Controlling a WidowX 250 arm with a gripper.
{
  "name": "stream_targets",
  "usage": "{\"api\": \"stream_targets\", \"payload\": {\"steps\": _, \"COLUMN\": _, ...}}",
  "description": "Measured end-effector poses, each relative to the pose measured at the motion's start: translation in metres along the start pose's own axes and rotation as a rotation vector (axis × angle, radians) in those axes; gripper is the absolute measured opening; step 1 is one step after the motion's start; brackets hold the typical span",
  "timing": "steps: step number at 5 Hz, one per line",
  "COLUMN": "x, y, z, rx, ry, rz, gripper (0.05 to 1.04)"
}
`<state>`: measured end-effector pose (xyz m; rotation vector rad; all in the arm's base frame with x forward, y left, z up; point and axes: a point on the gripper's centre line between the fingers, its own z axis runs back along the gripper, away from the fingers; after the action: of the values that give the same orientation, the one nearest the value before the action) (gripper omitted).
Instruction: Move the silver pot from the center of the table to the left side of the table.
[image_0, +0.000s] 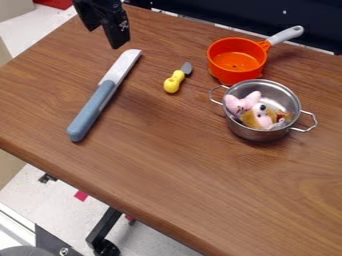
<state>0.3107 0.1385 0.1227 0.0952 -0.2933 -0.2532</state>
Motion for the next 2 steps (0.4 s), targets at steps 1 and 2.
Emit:
{"api": "stream_targets", "payload": {"steps": 1, "x": -0.004, "y": -0.003, "z": -0.009, "rx": -0.025, "ry": 0.029, "rz": 0.009, "gripper": 0.998}}
{"api": "stream_targets", "payload": {"steps": 2, "x": 0.009, "y": -0.019, "z": -0.023, "rx": -0.079, "ry": 0.116, "rz": 0.022, "gripper": 0.998}}
